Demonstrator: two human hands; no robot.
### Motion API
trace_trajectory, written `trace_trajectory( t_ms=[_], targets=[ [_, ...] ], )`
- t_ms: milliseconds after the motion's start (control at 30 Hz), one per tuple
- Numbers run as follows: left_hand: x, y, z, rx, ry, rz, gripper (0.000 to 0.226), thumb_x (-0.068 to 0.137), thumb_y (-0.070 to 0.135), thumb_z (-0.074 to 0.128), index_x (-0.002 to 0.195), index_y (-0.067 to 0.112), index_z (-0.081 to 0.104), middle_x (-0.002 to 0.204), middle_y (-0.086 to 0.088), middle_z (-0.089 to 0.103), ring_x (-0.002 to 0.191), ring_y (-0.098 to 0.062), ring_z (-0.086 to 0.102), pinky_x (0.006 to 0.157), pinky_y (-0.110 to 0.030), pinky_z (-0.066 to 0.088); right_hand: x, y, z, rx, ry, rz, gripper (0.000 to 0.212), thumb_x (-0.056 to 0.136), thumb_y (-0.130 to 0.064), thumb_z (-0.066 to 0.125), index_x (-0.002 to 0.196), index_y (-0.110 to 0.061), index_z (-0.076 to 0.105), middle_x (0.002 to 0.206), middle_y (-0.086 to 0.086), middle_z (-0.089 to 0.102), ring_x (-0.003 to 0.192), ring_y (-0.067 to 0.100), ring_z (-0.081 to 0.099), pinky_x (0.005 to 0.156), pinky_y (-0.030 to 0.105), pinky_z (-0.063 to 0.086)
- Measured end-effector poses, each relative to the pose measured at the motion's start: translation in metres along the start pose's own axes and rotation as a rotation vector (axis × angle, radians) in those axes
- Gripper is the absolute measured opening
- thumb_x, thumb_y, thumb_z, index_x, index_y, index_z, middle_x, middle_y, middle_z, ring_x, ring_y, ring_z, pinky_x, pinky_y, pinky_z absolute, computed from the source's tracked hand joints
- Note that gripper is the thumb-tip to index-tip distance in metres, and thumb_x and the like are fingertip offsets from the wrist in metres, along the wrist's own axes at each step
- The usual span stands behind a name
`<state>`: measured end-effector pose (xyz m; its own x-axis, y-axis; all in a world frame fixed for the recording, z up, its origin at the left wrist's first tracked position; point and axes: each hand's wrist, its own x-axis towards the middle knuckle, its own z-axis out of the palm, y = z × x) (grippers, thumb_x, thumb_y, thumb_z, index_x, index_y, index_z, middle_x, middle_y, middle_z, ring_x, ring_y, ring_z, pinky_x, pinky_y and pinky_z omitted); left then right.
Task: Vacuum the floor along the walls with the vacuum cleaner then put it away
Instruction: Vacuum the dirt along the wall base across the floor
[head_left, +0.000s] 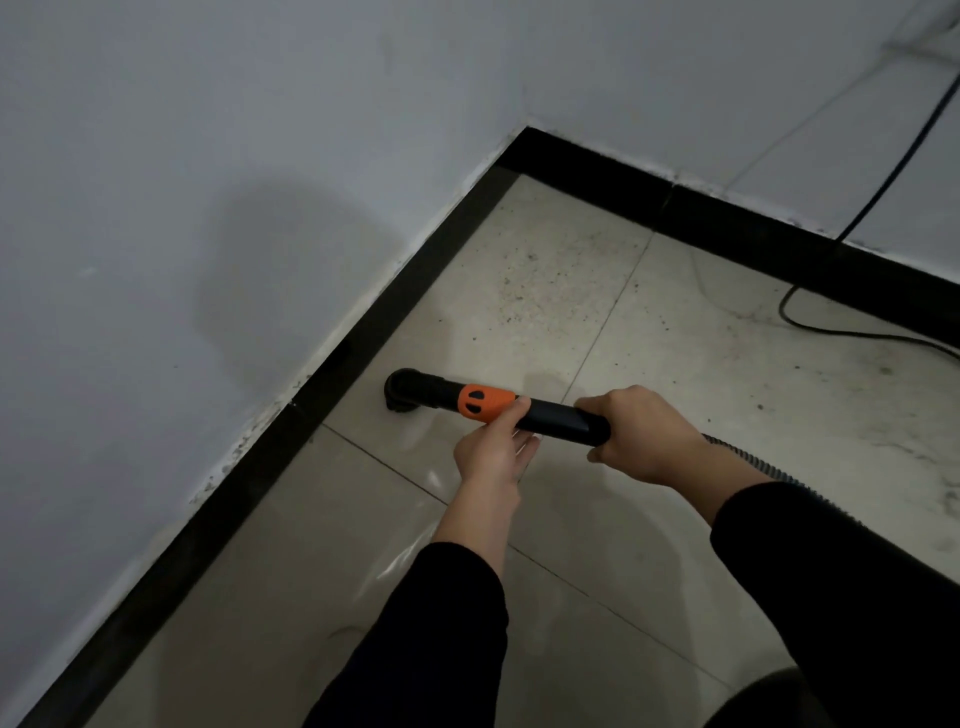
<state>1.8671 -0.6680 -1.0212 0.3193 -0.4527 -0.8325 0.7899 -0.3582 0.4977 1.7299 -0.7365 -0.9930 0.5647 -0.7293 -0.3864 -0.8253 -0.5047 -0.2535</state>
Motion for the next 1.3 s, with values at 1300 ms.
trace_trajectory(
  t_ms=[1300],
  targets=[
    [-0.057,-0.14,0.096,0.249,-0.209,-0.08,0.018,0.076,0.005,0.08,0.081,0.002,0.063,0.089,-0.014,0.072,0.081,-0.019,0.071,0.067,-0.022,0.058,-0.139,0.102,0.038,0.074,0.327,0.658,0.012,0.074,-0.013,0.058,0.082,-0.022,0.058,0.063,-0.003,0.046,0.068,0.028,0.05,0.069,0.032,0.035]
  ],
)
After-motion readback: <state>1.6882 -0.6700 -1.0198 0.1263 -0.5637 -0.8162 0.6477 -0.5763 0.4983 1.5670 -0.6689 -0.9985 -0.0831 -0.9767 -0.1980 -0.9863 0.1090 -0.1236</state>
